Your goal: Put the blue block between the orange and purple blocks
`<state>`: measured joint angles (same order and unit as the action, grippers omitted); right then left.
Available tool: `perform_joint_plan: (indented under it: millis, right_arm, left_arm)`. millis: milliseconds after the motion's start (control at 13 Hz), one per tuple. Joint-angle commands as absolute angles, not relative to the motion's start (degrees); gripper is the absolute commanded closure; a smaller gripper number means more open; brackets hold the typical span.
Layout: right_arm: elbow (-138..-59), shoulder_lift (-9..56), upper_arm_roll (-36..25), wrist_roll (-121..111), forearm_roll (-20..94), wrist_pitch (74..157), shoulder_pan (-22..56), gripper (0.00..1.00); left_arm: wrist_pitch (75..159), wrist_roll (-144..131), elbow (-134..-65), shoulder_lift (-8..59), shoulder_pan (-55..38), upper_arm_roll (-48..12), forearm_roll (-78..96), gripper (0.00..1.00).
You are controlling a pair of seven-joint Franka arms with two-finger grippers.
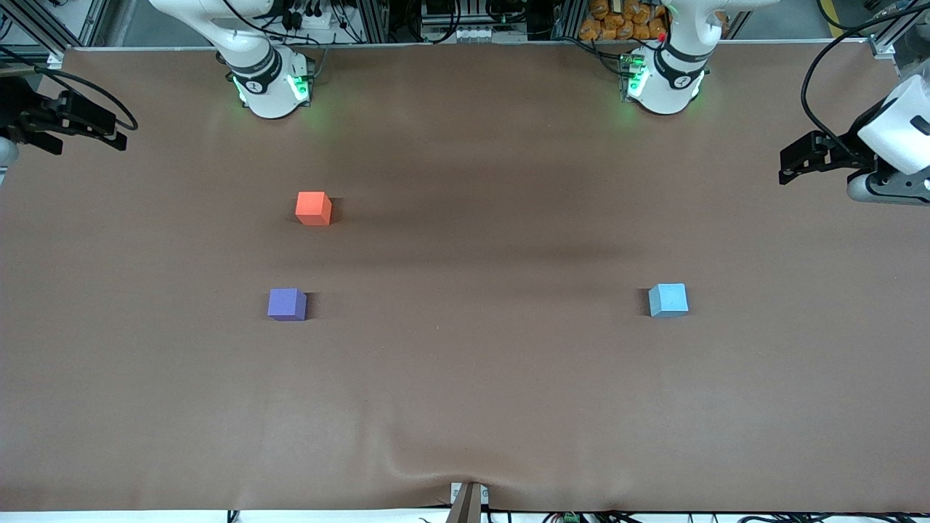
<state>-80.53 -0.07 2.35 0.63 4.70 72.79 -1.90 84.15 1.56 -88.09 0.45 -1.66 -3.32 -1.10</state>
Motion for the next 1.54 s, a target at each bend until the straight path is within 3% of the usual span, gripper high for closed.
perform_joint_plan:
  millis: [0, 462, 846, 1462]
  right_arm:
    - [-79.8, 0.2, 3.0, 0.0, 5.8, 72.3, -3.1, 0.00]
    - [-79.8, 0.2, 3.0, -0.2, 5.6, 72.6, -3.2, 0.00]
    - [-79.8, 0.2, 3.0, -0.1, 5.7, 72.4, -3.2, 0.00]
    - [-79.8, 0.2, 3.0, 0.0, 5.7, 72.2, -3.2, 0.00]
  left_arm:
    - [83.5, 1.5, -86.8, 0.7, -1.3, -3.3, -0.9, 0.00]
    - [83.5, 1.4, -86.4, 2.9, -1.3, -3.3, -1.2, 0.00]
    - [89.3, 0.1, -87.6, 11.1, -1.1, -3.4, -1.1, 0.00]
    - [107.1, -3.5, -105.1, 12.1, -2.0, -4.0, -0.8, 0.00]
